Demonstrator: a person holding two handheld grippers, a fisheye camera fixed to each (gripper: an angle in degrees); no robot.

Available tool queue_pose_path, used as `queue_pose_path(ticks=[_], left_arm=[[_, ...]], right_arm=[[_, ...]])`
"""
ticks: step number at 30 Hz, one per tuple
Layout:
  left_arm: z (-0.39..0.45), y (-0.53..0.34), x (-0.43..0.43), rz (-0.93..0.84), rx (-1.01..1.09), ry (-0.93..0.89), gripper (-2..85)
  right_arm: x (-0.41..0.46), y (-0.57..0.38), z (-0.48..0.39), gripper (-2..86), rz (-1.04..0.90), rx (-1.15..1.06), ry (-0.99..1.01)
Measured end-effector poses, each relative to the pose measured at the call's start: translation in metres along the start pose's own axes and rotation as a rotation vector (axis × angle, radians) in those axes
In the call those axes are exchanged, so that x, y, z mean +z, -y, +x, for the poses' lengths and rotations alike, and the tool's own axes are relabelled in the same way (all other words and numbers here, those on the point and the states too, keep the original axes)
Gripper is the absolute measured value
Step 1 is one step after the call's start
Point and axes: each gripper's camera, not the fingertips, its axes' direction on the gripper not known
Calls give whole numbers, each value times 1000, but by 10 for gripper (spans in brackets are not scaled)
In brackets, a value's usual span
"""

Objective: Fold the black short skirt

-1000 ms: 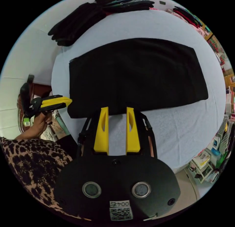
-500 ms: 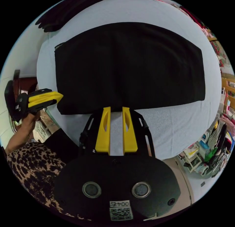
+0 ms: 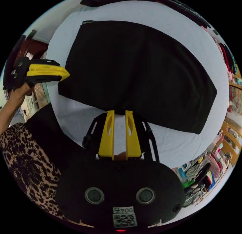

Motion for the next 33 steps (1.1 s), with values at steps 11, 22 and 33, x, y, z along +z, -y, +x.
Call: queue_pose_path(ticks=[11, 22, 33], left_arm=[[-12, 16, -4, -48, 82, -47, 2], [-85, 27, -67, -35, 360, -162, 3], [-203, 38, -104, 35, 366, -187, 21]], right_arm=[[14, 6, -38, 68, -51, -19, -73], [19, -42, -33, 42, 10, 401, 209], [56, -90, -136, 73, 250, 686, 468]])
